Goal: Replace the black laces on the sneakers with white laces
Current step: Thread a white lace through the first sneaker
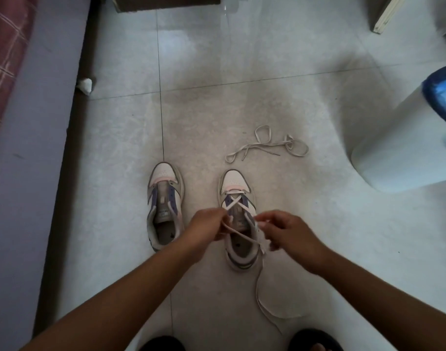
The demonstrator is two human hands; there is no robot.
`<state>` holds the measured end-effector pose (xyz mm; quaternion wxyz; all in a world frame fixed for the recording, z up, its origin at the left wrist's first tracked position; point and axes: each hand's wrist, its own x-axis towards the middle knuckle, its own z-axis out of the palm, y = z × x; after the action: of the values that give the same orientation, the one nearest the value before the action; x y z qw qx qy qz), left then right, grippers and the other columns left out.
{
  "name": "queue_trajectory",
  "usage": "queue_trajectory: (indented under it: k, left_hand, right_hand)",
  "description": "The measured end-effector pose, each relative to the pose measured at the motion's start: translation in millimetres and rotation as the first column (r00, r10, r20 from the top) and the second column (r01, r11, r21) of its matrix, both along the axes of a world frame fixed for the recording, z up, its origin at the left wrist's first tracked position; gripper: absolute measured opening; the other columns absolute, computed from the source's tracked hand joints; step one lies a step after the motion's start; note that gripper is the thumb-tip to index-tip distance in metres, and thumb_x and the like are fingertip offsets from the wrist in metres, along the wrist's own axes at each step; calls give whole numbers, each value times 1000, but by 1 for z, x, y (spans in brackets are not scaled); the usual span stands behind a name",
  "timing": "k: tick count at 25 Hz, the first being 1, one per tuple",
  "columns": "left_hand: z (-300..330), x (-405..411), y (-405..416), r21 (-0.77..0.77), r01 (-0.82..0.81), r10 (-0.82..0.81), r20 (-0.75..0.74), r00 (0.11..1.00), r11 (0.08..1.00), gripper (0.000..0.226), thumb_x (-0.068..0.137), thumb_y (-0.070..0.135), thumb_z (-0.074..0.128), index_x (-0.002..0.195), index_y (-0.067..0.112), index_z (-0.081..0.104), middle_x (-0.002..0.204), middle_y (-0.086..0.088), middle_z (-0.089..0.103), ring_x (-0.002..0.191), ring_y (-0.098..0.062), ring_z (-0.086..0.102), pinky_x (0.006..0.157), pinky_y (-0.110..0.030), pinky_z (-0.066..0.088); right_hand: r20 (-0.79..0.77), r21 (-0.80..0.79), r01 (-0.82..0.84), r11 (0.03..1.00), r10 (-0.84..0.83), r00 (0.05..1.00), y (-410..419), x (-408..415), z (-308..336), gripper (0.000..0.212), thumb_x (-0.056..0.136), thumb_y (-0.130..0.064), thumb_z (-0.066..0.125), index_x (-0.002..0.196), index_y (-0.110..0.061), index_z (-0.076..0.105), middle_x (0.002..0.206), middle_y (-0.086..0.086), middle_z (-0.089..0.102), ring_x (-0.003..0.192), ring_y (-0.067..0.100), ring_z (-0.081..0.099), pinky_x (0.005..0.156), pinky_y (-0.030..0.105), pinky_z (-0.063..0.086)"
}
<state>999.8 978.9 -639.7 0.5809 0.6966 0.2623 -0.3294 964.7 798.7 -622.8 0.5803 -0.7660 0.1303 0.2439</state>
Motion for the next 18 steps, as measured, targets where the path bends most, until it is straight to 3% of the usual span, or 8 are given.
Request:
queue_trajectory:
  k: [3,5,9,12,14,15,16,18]
  left_hand:
    - [2,12,32,-120,-277,278,-10,961,953,33,95,18,46,64,11,53,66,-7,62,72,-19,57,72,-31,47]
    - [3,15,50,-204,-379,381,-30,924,903,36,97,19,46,62,10,49,55,-4,60,71,-20,60,79,-35,48]
    - [16,16,83,-385,-386,398,-52,916,838,39,98,24,41,61,11,45,48,-3,49,53,-19,60,73,-38,52]
    - [37,26,112,-431,-308,372,69,926,848,44,95,28,43,54,15,54,48,0,40,44,-15,49,61,-32,54]
    - [57,35,128,-426,-253,353,174,919,868,42,91,31,46,54,19,61,47,3,43,44,-11,48,57,-25,54]
    - [67,41,135,-410,-229,342,228,912,883,41,91,31,46,55,20,63,48,4,45,45,-9,48,57,-23,54]
    - [77,45,140,-386,-203,326,284,902,900,42,92,30,46,57,20,65,51,5,47,46,-8,50,57,-23,55]
    - [99,55,145,-355,-152,292,382,877,922,41,94,28,44,60,20,65,57,7,52,50,-7,53,59,-24,56]
  right_hand:
    - [-194,-151,-87,985,57,979,-44,22,5,6,88,-16,64,91,-14,68,53,-1,54,42,8,43,41,22,37]
    - [-334,-164,-162,973,100,937,-76,34,11,17,87,-17,64,85,-1,70,54,5,51,42,12,38,42,23,35]
    - [-386,117,69,991,-19,922,-125,43,25,23,81,-27,62,79,-4,60,51,2,44,39,9,31,39,21,32]
    - [-343,325,201,924,-83,936,-162,43,33,28,71,-35,70,72,-12,55,49,0,41,38,8,34,35,20,33]
    - [-336,559,269,785,-82,938,-178,46,42,27,89,-33,58,83,-7,56,64,9,51,56,18,50,51,30,44]
    - [-326,636,300,711,-104,940,-188,47,43,33,100,-31,35,96,-3,52,80,19,54,75,27,54,65,38,45]
    - [-297,600,364,713,-225,928,-204,47,46,43,103,-28,15,104,1,47,96,24,52,90,33,52,76,46,39]
    - [-162,691,312,652,-281,946,-221,58,51,49,101,-27,7,109,5,42,108,29,45,100,39,46,86,51,33]
